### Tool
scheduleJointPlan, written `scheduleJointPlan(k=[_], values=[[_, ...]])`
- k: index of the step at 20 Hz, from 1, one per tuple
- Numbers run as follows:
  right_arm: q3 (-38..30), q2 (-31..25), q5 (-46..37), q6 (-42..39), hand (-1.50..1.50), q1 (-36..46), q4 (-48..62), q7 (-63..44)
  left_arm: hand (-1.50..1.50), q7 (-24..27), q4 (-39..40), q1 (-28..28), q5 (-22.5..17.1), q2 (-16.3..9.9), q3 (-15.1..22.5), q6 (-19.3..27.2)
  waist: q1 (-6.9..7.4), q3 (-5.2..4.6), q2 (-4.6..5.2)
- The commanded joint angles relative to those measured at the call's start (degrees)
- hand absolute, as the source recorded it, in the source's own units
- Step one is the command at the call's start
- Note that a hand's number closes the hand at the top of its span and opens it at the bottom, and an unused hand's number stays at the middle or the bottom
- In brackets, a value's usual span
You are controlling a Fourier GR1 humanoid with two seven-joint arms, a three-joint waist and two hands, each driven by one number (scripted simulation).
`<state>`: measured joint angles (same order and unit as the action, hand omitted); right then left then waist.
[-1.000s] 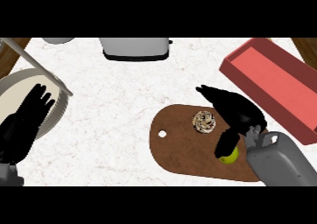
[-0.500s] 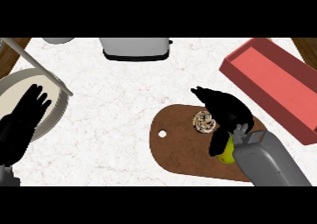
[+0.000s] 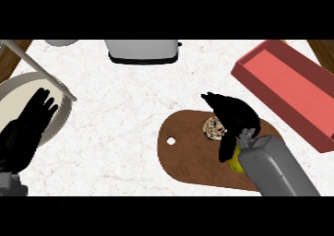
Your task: Pick the cupcake from the cutting board and place it in the cardboard box
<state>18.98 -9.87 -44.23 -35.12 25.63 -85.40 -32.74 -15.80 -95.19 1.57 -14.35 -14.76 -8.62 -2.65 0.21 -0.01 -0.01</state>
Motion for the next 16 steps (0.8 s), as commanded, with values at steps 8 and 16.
scheduleJointPlan(k=[8, 16], values=[[-0.3, 1.2, -5.6, 0.3, -1.50, -3.1, 3.6, 4.8, 0.00, 0.6, -1.7, -1.3, 1.7, 1.6, -1.4, -1.2, -0.04, 0.01, -0.01], [-2.4, 3.7, -9.2, 0.6, -1.50, 0.5, 10.6, 6.7, 0.00, -1.0, 0.3, 1.5, 4.3, 3.7, -0.1, 0.4, -0.01, 0.01, 0.01]])
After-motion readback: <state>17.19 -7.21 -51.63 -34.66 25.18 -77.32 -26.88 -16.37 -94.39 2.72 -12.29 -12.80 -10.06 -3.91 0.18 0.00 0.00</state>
